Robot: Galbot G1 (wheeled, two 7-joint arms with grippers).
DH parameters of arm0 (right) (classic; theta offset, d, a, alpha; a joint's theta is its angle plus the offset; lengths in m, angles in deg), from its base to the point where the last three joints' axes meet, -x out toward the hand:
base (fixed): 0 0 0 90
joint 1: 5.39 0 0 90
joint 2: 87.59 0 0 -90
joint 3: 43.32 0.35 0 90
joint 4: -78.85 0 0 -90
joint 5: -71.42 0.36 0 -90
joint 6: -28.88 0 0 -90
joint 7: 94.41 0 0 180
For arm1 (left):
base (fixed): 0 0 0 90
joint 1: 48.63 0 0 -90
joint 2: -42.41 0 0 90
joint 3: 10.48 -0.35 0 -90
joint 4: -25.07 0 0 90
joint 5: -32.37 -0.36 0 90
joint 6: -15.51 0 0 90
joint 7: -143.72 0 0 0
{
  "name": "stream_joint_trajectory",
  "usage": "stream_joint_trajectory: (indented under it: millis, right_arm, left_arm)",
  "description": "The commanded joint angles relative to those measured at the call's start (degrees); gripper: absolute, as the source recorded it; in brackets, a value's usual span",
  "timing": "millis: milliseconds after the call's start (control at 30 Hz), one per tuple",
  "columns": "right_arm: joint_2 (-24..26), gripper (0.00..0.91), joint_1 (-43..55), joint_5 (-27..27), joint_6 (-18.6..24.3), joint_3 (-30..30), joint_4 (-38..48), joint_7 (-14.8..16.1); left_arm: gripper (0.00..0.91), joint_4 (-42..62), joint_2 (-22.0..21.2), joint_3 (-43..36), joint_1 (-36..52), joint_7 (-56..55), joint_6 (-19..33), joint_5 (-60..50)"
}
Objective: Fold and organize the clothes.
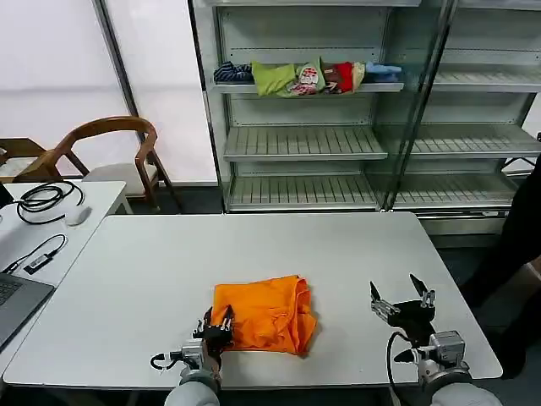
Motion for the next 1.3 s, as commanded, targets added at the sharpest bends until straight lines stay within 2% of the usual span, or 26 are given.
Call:
stream_joint_trajectory:
  millis: [33,300,433,533,700,767,1000,1300]
  right_arm:
    - [-0.15,0.907,0.34,-0.02,-0.03,-0.29,0.32,-0.01]
    - [-0.12,0.907,0.78,0.07,0.06,0.07,0.58,0.04]
    - [-0.12,0.907,1.10,0.07,0.20,0.12,0.84,0.16]
    - [-0.22,0.907,1.45,0.07,0.32,-0.07,1.02,0.25]
    - [-0.37,0.907,2.37,0.10,0.71,-0.53,1.71,0.56]
    - [-0.38,0.907,2.72,0.12,0.87,-0.75,2.06,0.72]
    - [-0.43,0.907,4.31,0.33,1.57,-1.39,3.06,1.27]
    - [-0.24,0.907,6.51,0.47,2.16,-2.64,4.32,1.91]
  left_arm:
    - [0.030,0.73,-0.13,-0.02,0.10,0.36,-0.01,-0.24]
    - [0.020,0.12,0.42,1.78,0.54,2.82,-0.30,-2.04]
    - [0.020,-2.63,3.32,6.12,0.19,8.08,-3.79,-2.36]
    - [0.020,-5.27,6.22,11.82,-0.55,11.62,-6.34,-0.61]
    - [0.020,-8.47,12.23,27.99,-3.16,17.92,-14.33,6.36]
    - [0.020,-8.55,14.30,31.97,-4.52,19.53,-16.35,8.04]
    - [0.020,-5.52,24.45,47.30,-11.76,25.21,-16.50,10.92]
    - [0.020,-6.62,32.74,67.53,-24.46,29.79,-16.66,16.10]
